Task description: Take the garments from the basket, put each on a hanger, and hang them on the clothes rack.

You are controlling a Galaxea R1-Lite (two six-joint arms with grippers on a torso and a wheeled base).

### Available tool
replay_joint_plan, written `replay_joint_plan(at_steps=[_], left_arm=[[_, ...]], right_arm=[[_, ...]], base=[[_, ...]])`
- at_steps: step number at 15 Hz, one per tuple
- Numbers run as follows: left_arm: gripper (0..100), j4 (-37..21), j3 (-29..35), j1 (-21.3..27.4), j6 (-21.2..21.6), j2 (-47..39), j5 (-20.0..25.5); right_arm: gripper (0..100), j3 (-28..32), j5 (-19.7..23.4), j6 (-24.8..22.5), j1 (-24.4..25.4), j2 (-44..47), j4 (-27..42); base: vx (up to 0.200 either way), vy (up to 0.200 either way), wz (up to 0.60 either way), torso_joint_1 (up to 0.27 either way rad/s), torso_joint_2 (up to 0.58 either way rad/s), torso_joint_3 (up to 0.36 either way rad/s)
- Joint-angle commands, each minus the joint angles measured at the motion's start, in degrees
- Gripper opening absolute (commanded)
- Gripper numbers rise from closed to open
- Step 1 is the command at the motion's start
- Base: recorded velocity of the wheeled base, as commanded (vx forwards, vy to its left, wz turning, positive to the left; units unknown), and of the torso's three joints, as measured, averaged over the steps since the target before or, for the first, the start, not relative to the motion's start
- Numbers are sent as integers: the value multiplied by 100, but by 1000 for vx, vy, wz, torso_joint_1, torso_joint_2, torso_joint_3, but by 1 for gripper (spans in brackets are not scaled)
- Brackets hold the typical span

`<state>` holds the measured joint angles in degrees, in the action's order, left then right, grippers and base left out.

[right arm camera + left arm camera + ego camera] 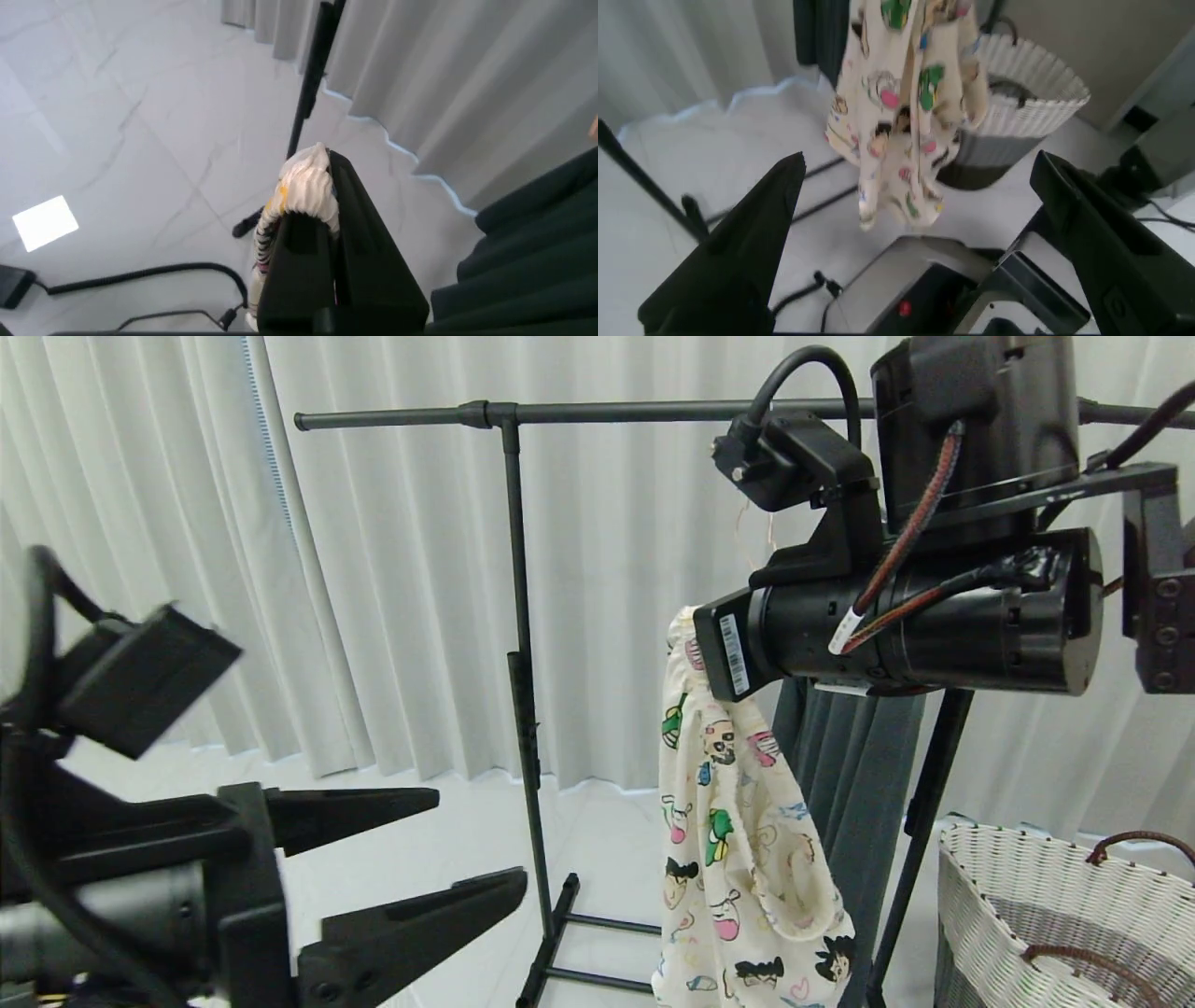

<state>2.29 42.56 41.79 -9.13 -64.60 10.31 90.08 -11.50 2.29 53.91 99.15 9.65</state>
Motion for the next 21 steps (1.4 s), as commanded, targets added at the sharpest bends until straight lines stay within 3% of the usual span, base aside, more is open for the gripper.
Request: replay_joint_plan(at_steps=[1,3,5,8,11,15,21], left_arm=[[100,8,227,356,-212,-730,-179],[100,325,693,611,-985,-1310,-495],[100,764,1106,971,-1618,-2004,-1427],[100,764,1132,1182,-1697,-2567,-2024],[100,764,736,1042,-1662,-2927,-2561],[100,764,-81,1051,-1697,-2751,-2666],[100,782,-643,1218,-1688,-2303,-2921]], right_arm=[[0,159,-2,-1,6,140,10],[0,221,-2,-1,6,131,1],[0,335,-2,-1,15,131,10],[0,414,-2,-9,138,105,19],[0,529,-11,-9,287,35,36],[0,555,-19,-18,261,-238,274],[0,485,-37,-62,-223,-537,414]], base=[[0,0,0,0,0,0],[0,0,0,0,0,0],[0,0,0,0,0,0],[0,0,0,0,0,0],[0,0,0,0,0,0],[0,0,0,0,0,0],[0,0,0,0,0,0]])
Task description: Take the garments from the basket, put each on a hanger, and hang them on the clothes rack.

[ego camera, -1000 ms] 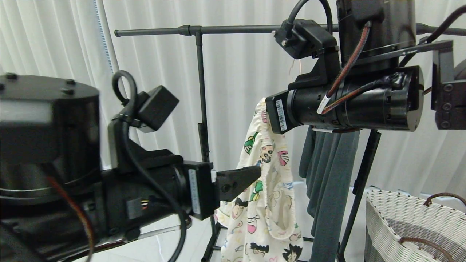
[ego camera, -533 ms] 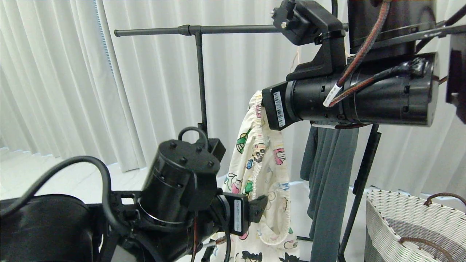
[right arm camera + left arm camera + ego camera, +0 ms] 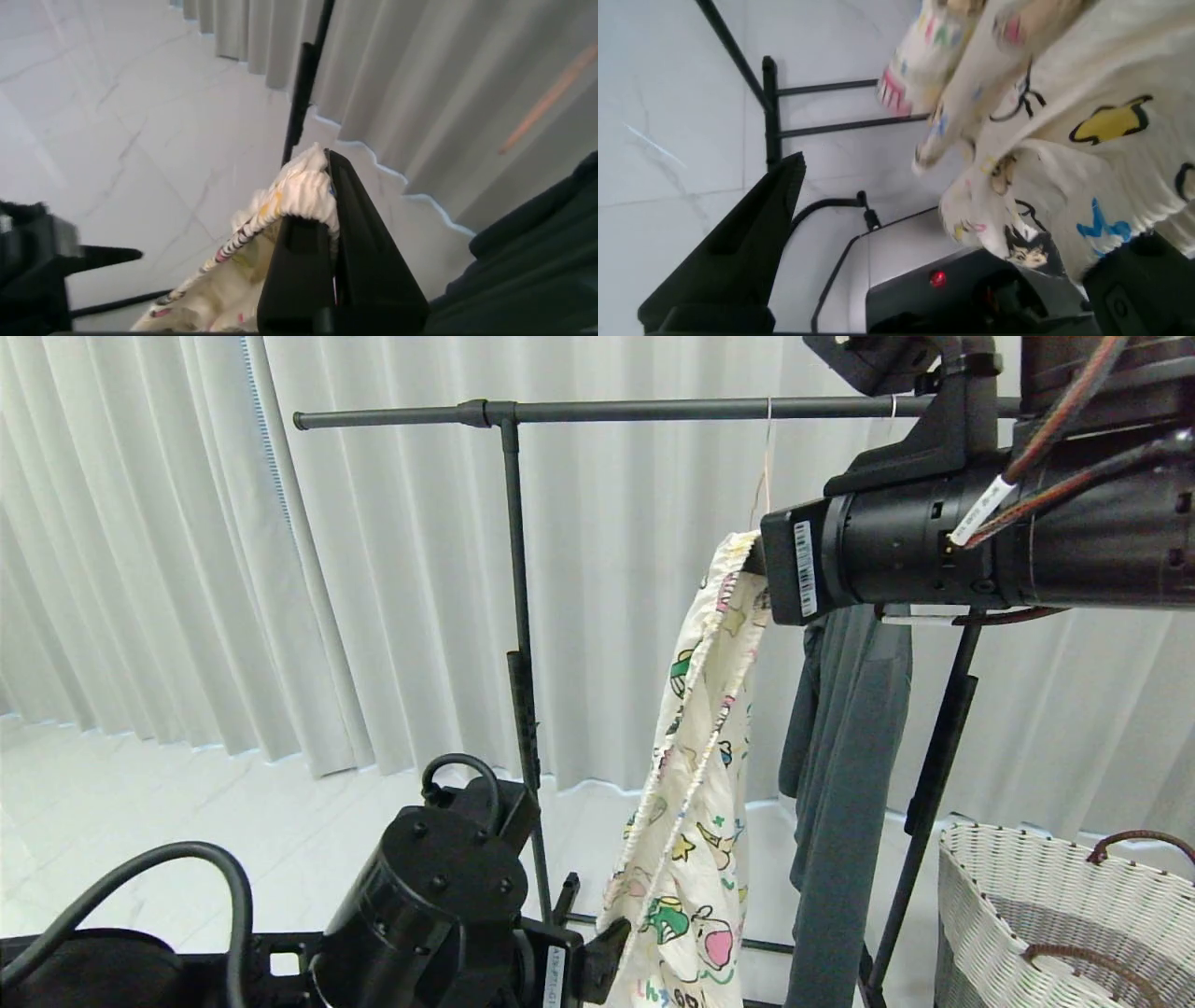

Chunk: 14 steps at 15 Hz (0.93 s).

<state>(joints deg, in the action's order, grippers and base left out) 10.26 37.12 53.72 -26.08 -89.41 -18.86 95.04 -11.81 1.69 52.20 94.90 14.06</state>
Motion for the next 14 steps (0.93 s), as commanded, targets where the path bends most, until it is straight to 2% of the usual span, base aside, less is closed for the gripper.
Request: replay_joint_plan(at_steps=[1,2,3,4,6,7,8,9,11,12,14], left_arm=[[100,-16,-267,86,6,354,-13],[100,-16,-372,130,24,512,-13],[0,-16,-434,156,32,609,-39],[0,-16,-443,191,32,688,-188],[0,-7,-443,332,208,819,-865],[0,-7,-425,349,612,1074,-953],[0,-42,-302,340,1008,1435,-795],[0,-297,6,217,1201,1628,-566],[0,-1501,1280,-169,1228,1690,-364],[0,-2020,1957,-327,1228,1681,-21],[0,-3373,3855,-837,1219,1567,1719]], right_arm=[[0,-47,-5,-2,-131,-200,62],[0,-99,-14,-2,-166,-244,115],[0,-135,-23,-2,-201,-297,115],[0,-205,-40,-11,-272,-359,133],[0,-390,-102,-11,-456,-561,220],[0,-513,-111,-11,-588,-701,352],[0,-627,-102,-20,-711,-903,581],[0,-732,-102,-20,-817,-1132,836],[0,-917,-76,-20,-922,-1580,1310],[0,-943,-40,-11,-922,-1756,1574],[0,-891,258,-20,-905,-2108,2286]], base=[[0,0,0,0,0,0],[0,0,0,0,0,0],[0,0,0,0,0,0],[0,0,0,0,0,0],[0,0,0,0,0,0],[0,0,0,0,0,0],[0,0,0,0,0,0],[0,0,0,0,0,0],[0,0,0,0,0,0],[0,0,0,0,0,0],[0,0,0,0,0,0]])
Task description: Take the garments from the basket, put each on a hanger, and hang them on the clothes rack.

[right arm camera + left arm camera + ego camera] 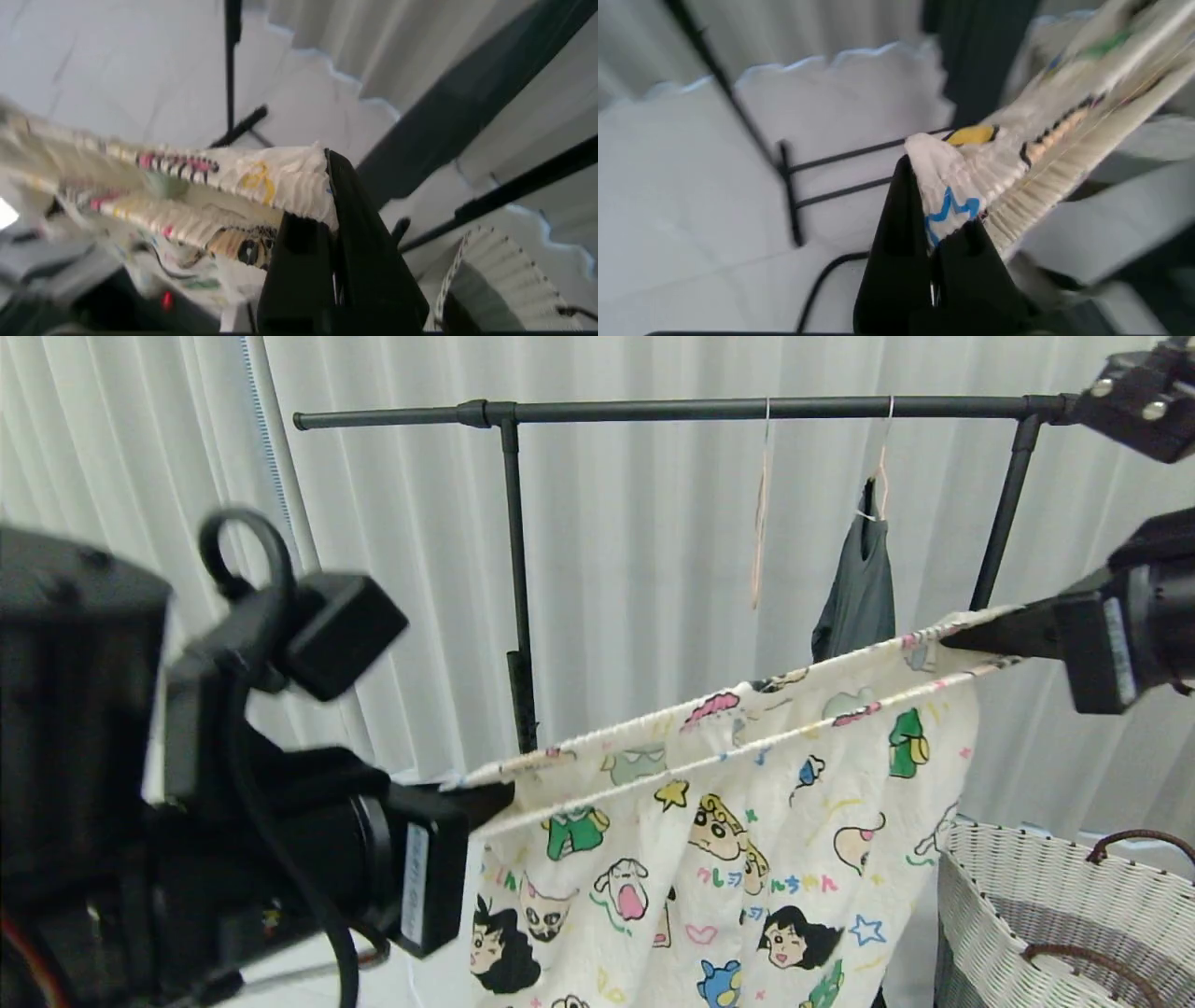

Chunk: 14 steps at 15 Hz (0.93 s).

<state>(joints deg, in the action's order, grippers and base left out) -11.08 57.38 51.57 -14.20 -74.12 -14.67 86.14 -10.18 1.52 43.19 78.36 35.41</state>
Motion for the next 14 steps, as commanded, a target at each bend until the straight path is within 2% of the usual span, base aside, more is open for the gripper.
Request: replay_joint_plan(at_steps=[1,2,3,5,7,9,14], left_arm=[[0,-1810,2603,-815,40,-147,1801],[0,-2214,3332,-947,67,-446,1827],[0,-2293,3780,-1061,181,-674,1818],[0,-2293,4097,-1158,550,-903,1818],[0,-2293,4009,-964,814,-894,1774],[0,-2293,4018,-736,814,-876,1713],[0,-2390,3851,-516,814,-613,1713]], right_arm=[[0,114,350,-56,5,-603,431],[0,272,658,-170,5,-743,809],[0,509,1000,-293,5,-875,1222],[0,1019,1616,-337,-21,-972,1714],[0,1300,1721,-337,-241,-770,1504],[0,1423,1730,-346,-399,-550,1020],[0,1502,1695,-592,-733,-242,528]], base=[[0,0,0,0,0,0],[0,0,0,0,0,0],[0,0,0,0,0,0],[0,0,0,0,0,0],[0,0,0,0,0,0],[0,0,0,0,0,0],[0,0,0,0,0,0]])
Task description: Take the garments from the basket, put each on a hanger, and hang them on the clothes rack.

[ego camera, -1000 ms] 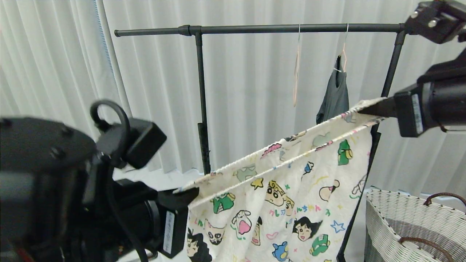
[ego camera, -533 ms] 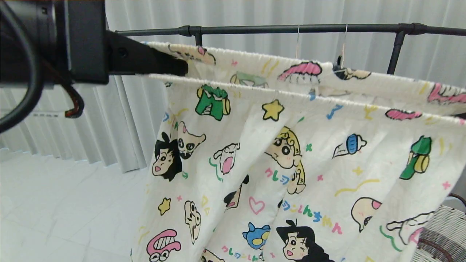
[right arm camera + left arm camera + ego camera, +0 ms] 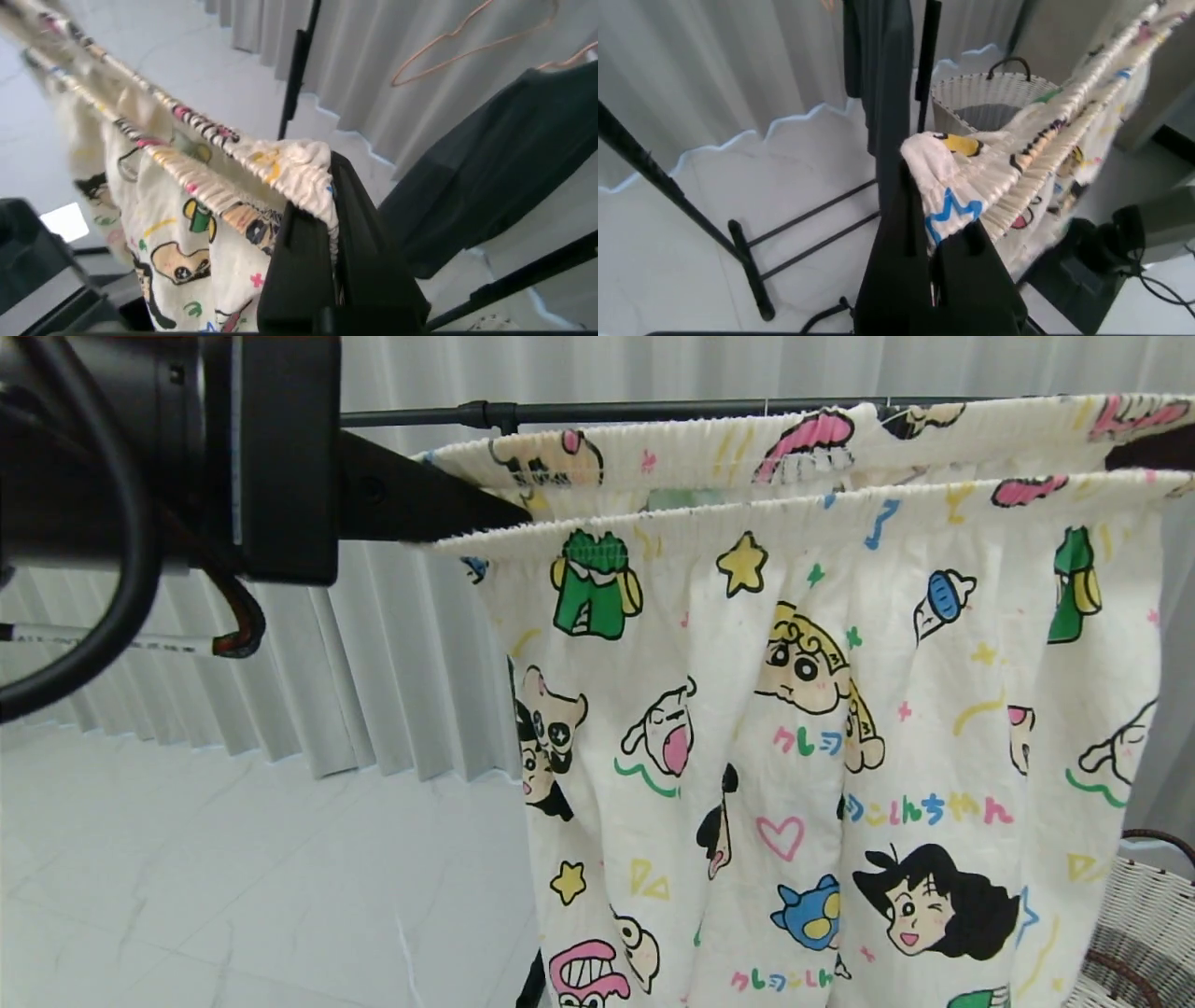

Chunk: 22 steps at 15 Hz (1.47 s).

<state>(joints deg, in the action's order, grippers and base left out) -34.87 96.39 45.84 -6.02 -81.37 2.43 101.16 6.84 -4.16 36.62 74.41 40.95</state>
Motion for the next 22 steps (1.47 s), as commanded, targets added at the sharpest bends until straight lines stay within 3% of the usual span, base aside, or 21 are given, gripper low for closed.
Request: replay_joint_plan(at_steps=[1,2,4,5,7,10,11,13,14,15,16,17,19,22], left_arm=[[0,-135,-85,180,-4,201,4],[0,-258,-85,312,-13,253,12],[0,-249,-41,373,-31,174,21],[0,-231,11,373,-48,16,-5],[0,155,187,338,-48,-300,-111],[0,481,266,242,-57,-678,-497],[0,560,266,224,-57,-722,-700],[0,551,231,233,-83,-652,-805],[0,507,213,233,-162,-538,-796],[0,296,196,233,-233,-432,-796],[0,-108,196,233,-303,-256,-761],[0,-442,205,233,-356,-107,-664],[0,-1242,222,233,-646,359,74],[0,-1752,213,250,-1112,798,759]], right_arm=[[0,0,-7,-120,-217,144,-8],[0,0,-7,-235,-357,65,133],[0,211,133,-287,-393,-322,1056],[0,326,555,-287,-287,-498,1609],[0,290,1557,-279,205,-700,2154],[0,-184,1830,-235,1233,-744,1917],[0,-184,1821,-129,1523,-718,1873],[0,-202,1751,-33,1594,-665,1811],[0,-193,1487,-33,1532,-612,1794],[0,-184,907,-33,1313,-542,1794],[0,-184,380,-41,1093,-463,1785],[0,-184,125,-59,961,-427,1724],[0,-281,-16,-76,530,-243,1082],[0,-597,54,-68,460,38,-149]], base=[[0,0,0,0,0,0],[0,0,0,0,0,0],[0,0,0,0,0,0],[0,0,0,0,0,0],[0,0,0,0,0,0],[0,0,0,0,0,0],[0,0,0,0,0,0],[0,0,0,0,0,0],[0,0,0,0,0,0],[0,0,0,0,0,0],[0,0,0,0,0,0],[0,0,0,0,0,0],[0,0,0,0,0,0],[0,0,0,0,0,0]])
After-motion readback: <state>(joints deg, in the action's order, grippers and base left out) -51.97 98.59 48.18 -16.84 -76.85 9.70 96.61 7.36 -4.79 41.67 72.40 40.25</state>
